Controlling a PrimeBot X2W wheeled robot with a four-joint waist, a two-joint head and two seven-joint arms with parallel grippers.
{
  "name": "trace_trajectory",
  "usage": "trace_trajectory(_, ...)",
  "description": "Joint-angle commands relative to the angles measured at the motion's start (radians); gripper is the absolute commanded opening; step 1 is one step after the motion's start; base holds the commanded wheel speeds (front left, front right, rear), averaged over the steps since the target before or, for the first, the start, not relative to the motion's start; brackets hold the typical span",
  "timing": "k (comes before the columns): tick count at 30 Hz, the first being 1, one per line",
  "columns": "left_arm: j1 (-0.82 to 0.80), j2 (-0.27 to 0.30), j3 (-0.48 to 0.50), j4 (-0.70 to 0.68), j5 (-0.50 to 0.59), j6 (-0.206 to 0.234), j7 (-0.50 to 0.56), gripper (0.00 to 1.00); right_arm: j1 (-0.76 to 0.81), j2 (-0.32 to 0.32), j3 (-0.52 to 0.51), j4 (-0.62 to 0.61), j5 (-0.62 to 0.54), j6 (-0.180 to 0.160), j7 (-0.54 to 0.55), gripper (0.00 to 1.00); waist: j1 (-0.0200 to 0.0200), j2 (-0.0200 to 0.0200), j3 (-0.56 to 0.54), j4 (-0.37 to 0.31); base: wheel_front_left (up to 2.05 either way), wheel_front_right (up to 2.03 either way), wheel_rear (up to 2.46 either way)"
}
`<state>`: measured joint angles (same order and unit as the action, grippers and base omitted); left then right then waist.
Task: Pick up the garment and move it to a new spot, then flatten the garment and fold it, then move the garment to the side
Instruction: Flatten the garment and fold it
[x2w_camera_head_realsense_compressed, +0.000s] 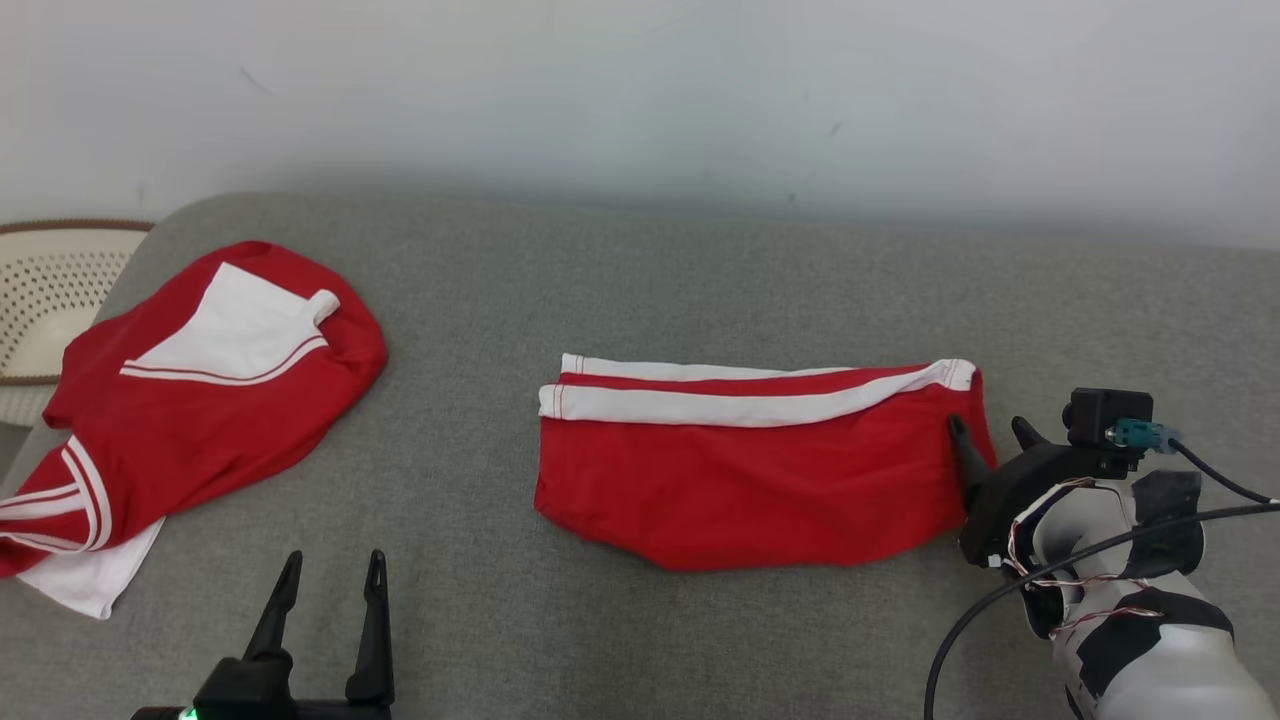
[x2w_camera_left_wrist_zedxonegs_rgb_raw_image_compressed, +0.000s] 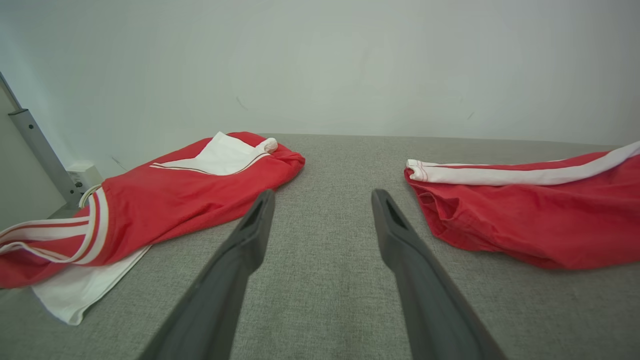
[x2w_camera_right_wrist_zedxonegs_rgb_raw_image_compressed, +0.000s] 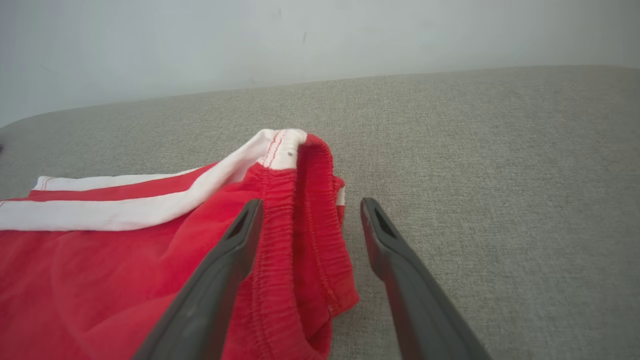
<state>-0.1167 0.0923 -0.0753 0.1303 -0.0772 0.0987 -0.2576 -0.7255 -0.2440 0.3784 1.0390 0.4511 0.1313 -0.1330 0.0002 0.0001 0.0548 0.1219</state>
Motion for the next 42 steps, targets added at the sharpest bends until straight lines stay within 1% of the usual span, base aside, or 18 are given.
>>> trace_trajectory(1, -0.012, 0.001, -0.002, 0.006, -0.005, 0.002, -0.007, 1.00, -0.015, -0.001, 0.003, 0.024, 0.014, -0.001, -0.003, 1.00, -0.0002, -0.0001, 0.028, 0.019, 0.00, 0.00, 0.00)
trace_trajectory(5, -0.033, -0.006, -0.015, 0.018, -0.007, 0.003, -0.008, 1.00, -0.043, -0.004, 0.015, 0.100, 0.045, -0.001, -0.005, 1.00, -0.0002, -0.0001, 0.047, 0.032, 0.00, 0.00, 0.00)
trace_trajectory(10, -0.050, -0.011, -0.023, 0.026, -0.009, 0.006, -0.009, 1.00, -0.053, -0.002, 0.030, 0.159, 0.084, -0.001, -0.001, 1.00, -0.0002, -0.0001, 0.056, 0.044, 0.00, 0.00, 0.00)
trace_trajectory(19, -0.057, -0.015, -0.033, 0.025, -0.008, 0.000, -0.009, 1.00, -0.055, 0.003, 0.053, 0.179, 0.168, -0.001, 0.018, 1.00, -0.0002, -0.0001, 0.072, 0.063, 0.00, 0.00, 0.00)
trace_trajectory(20, -0.059, -0.015, -0.034, 0.025, -0.008, -0.001, -0.009, 1.00, -0.054, 0.002, 0.057, 0.175, 0.176, -0.001, 0.014, 0.65, -0.0002, -0.0001, 0.074, 0.066, 0.00, 0.00, 0.00)
trace_trajectory(21, -0.060, -0.014, -0.034, 0.026, -0.007, -0.001, -0.009, 1.00, -0.052, 0.000, 0.064, 0.169, 0.183, -0.001, 0.009, 0.07, -0.0002, -0.0001, 0.076, 0.067, 0.00, 0.00, 0.00)
trace_trajectory(22, -0.059, -0.014, -0.033, 0.025, -0.007, -0.001, -0.009, 1.00, -0.050, -0.002, 0.071, 0.165, 0.190, -0.001, 0.003, 0.00, -0.0002, -0.0001, 0.077, 0.068, 0.00, 0.00, 0.00)
trace_trajectory(25, -0.051, -0.009, -0.025, 0.025, -0.007, 0.004, -0.009, 1.00, -0.037, -0.011, 0.091, 0.151, 0.209, -0.001, -0.014, 0.00, -0.0002, -0.0001, 0.073, 0.062, 0.00, 0.00, 0.00)
trace_trajectory(33, -0.011, 0.001, -0.008, 0.030, -0.014, 0.004, -0.009, 1.00, 0.042, -0.076, 0.141, 0.099, 0.303, -0.001, -0.060, 0.00, -0.0002, -0.0001, 0.006, -0.004, 0.00, 0.00, 0.00)
trace_trajectory(42, 0.027, 0.005, -0.003, 0.022, -0.021, 0.007, -0.008, 1.00, 0.095, -0.199, 0.192, 0.030, 0.376, -0.001, -0.067, 0.00, -0.0002, -0.0001, -0.037, -0.068, 0.00, 0.00, 0.00)
